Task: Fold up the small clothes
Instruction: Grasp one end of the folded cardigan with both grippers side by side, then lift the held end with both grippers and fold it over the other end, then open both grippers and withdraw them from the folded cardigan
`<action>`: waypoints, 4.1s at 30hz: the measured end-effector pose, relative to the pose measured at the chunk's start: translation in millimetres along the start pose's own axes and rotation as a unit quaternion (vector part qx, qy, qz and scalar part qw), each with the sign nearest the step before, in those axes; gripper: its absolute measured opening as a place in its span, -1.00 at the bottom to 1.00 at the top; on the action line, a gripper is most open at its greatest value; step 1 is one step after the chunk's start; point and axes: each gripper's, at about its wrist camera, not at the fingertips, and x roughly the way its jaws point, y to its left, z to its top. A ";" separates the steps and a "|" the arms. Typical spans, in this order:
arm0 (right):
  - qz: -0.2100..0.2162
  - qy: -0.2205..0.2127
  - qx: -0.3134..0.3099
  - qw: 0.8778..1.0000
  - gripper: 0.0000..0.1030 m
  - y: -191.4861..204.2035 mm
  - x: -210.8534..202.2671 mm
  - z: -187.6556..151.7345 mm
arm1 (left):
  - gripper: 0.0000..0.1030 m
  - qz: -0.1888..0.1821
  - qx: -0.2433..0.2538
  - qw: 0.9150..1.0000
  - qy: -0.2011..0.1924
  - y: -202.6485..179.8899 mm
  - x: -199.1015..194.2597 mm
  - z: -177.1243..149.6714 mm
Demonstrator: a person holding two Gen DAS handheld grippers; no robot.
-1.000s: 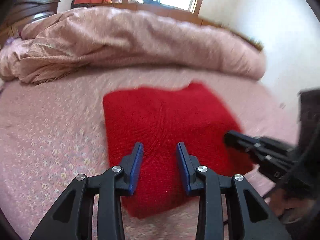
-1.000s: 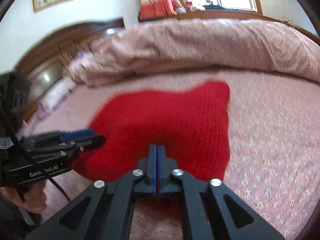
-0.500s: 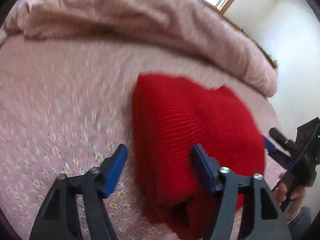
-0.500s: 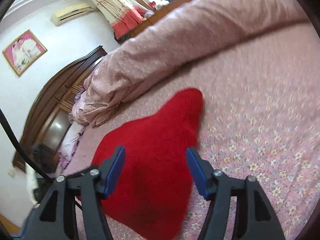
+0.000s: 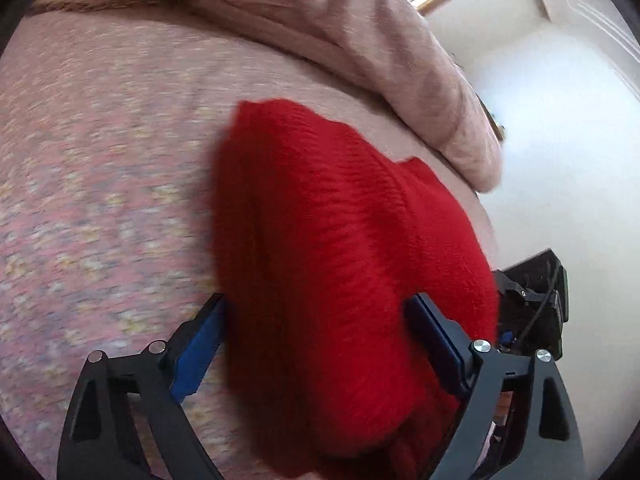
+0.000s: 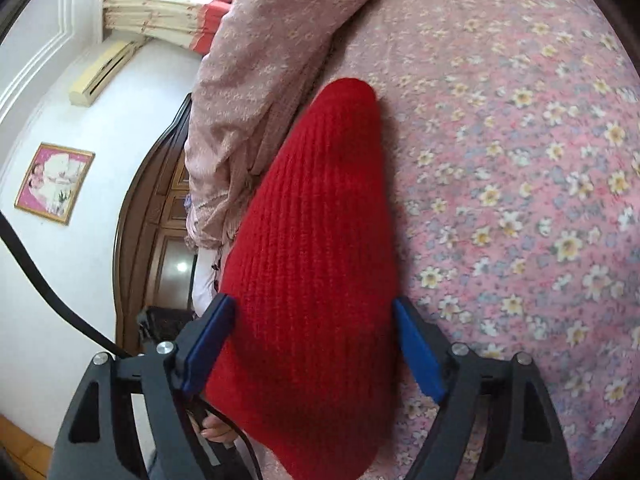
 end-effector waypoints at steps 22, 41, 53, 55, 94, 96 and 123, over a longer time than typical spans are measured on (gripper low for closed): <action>-0.018 0.015 -0.036 0.999 0.69 20.8 25.9 1.8 | 0.46 -0.030 -0.042 0.999 0.003 3.7 15.7 -3.5; -0.055 -0.063 -0.154 0.984 0.36 54.5 -37.2 7.7 | -0.08 -0.041 0.051 0.997 -0.052 -80.7 23.6 19.3; -0.072 -0.155 -0.114 0.979 0.36 -24.5 -88.5 96.4 | -0.08 -0.013 0.109 0.989 -0.102 -134.7 131.7 59.9; -0.069 -0.163 -0.108 0.978 0.37 -48.7 -82.7 90.6 | 0.01 -0.014 0.135 0.983 -0.124 -130.2 142.5 53.6; -0.079 -0.186 -0.121 0.972 0.49 -44.4 -79.8 84.1 | 0.60 0.004 0.101 0.988 -0.117 -116.1 142.5 57.2; -0.078 -0.185 -0.121 0.972 0.50 -44.4 -79.8 83.9 | 0.60 0.003 0.101 0.988 -0.116 -115.9 142.0 57.7; -0.232 -0.174 -0.173 0.941 0.75 37.6 -107.2 39.5 | 0.81 0.039 0.051 0.997 -0.049 -114.4 77.4 46.6</action>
